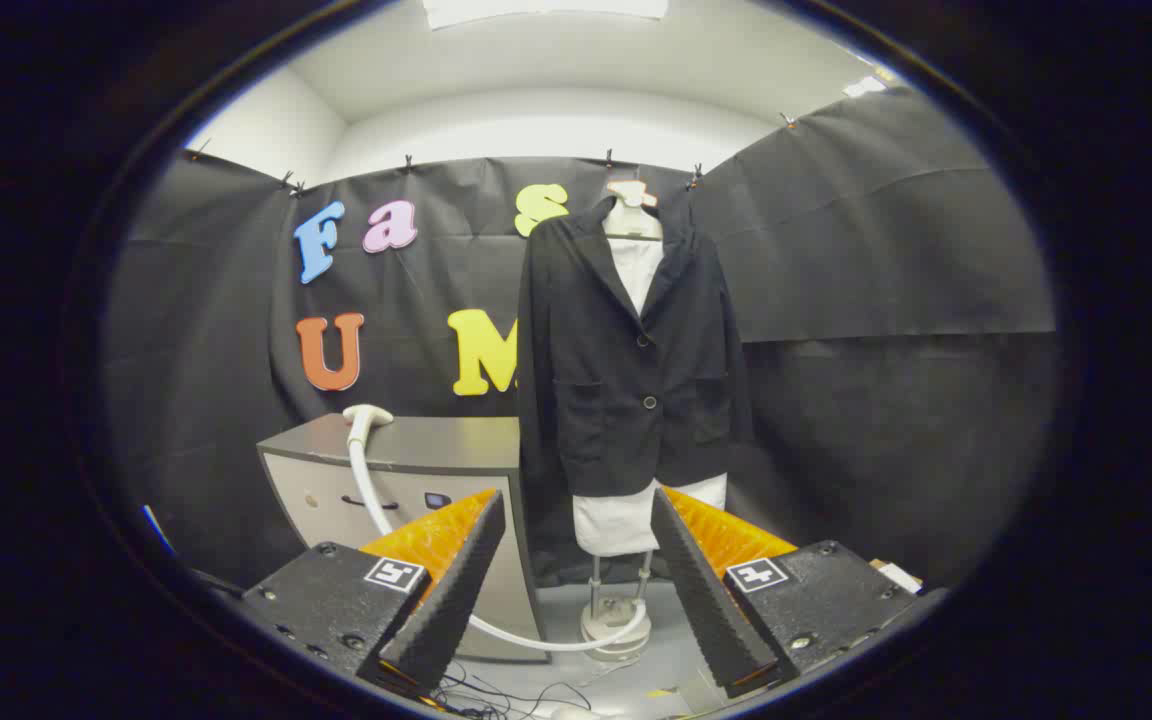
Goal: Iron the clothes twice with a garment steamer, once on the left side and once on the right side.
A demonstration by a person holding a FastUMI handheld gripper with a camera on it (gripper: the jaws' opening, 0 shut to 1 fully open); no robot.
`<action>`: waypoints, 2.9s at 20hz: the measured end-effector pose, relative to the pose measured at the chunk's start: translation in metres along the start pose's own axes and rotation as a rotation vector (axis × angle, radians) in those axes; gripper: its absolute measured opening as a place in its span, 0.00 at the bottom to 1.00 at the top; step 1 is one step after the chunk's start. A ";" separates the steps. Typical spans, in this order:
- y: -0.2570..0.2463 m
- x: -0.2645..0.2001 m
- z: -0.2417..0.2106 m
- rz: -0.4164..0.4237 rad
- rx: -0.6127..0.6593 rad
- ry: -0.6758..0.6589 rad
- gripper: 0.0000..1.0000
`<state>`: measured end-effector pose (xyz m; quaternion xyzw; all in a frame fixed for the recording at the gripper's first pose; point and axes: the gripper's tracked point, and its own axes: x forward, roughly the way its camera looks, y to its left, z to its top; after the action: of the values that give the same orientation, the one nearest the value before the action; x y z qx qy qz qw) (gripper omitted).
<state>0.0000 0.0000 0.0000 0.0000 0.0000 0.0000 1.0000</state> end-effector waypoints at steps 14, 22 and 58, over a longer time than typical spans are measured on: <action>0.003 0.009 0.009 0.007 -0.004 -0.013 0.95; 0.009 0.022 0.032 0.004 0.010 -0.014 0.95; 0.377 0.322 -0.012 0.570 -0.255 0.388 0.90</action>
<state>0.3216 0.3775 -0.0117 -0.1245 0.1895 0.2787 0.9332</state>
